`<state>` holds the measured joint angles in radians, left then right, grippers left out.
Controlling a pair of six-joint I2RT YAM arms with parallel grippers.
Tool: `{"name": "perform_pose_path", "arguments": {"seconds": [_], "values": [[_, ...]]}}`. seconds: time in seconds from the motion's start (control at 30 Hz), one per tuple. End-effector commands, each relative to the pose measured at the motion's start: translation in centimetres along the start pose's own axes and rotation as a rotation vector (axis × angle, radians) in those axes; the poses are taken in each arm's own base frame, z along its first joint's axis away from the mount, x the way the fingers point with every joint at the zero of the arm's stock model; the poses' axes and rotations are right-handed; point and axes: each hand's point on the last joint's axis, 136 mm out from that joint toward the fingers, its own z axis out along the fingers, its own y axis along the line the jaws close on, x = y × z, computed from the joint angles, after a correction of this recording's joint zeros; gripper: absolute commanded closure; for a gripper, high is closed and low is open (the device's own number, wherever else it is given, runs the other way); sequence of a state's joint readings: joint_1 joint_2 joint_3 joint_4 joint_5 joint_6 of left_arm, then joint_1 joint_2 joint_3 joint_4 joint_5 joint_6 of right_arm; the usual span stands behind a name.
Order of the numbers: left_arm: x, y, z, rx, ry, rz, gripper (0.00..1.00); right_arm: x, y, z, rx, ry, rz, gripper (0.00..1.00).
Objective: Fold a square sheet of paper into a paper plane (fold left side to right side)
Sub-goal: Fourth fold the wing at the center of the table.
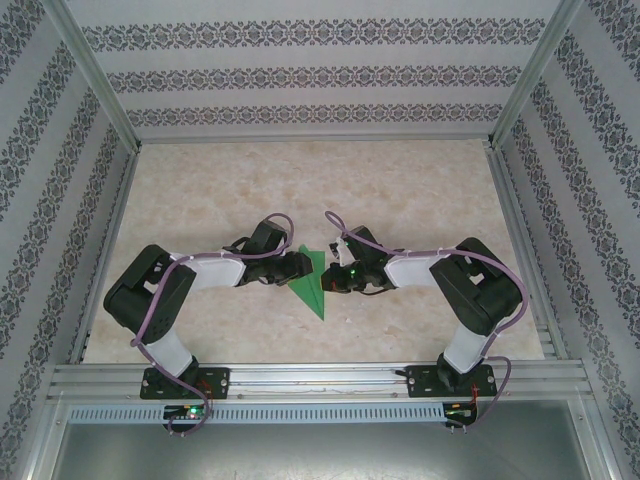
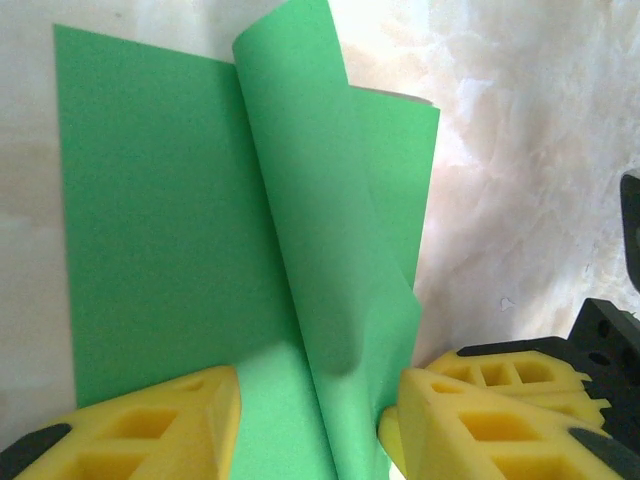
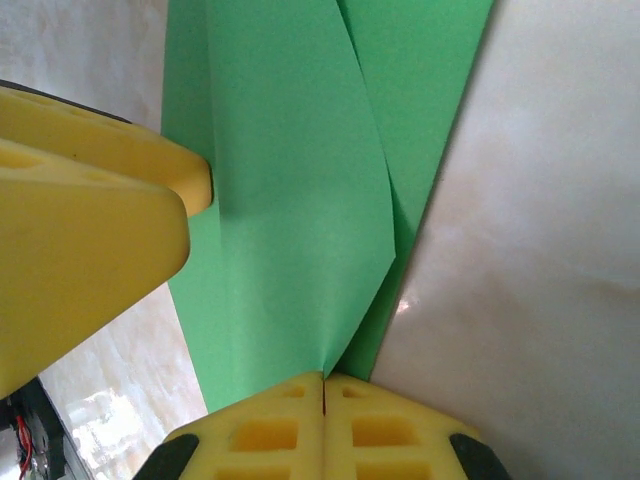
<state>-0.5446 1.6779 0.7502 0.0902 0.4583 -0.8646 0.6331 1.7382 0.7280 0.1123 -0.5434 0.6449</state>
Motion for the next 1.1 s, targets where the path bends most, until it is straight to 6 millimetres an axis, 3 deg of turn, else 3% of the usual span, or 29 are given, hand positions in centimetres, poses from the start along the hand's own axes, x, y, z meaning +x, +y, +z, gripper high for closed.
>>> {"name": "perform_pose_path", "arguments": {"seconds": [0.0,0.37,0.47,0.6,0.73,1.07], "values": [[1.4,1.5,-0.4,-0.071,0.023,-0.004,0.54,2.0,-3.8,1.2,0.143,0.064,0.026,1.0],[0.5,0.3,-3.4,-0.09,-0.04,0.046,0.53,2.7,-5.1,1.2,0.199,0.109,-0.009,1.0],[0.3,-0.6,-3.6,-0.054,-0.045,0.064,0.57,2.7,-5.1,1.3,0.198,0.113,-0.019,1.0],[0.2,-2.8,-2.6,0.06,0.005,0.106,0.73,2.9,-5.6,1.2,0.222,0.118,-0.025,1.0],[0.0,-4.3,-1.0,0.133,0.054,0.141,0.82,2.9,-5.8,1.2,0.233,0.121,-0.026,1.0],[-1.4,-2.7,1.1,0.098,0.055,0.132,0.88,3.1,-6.3,1.2,0.253,0.128,-0.025,1.0]]}}
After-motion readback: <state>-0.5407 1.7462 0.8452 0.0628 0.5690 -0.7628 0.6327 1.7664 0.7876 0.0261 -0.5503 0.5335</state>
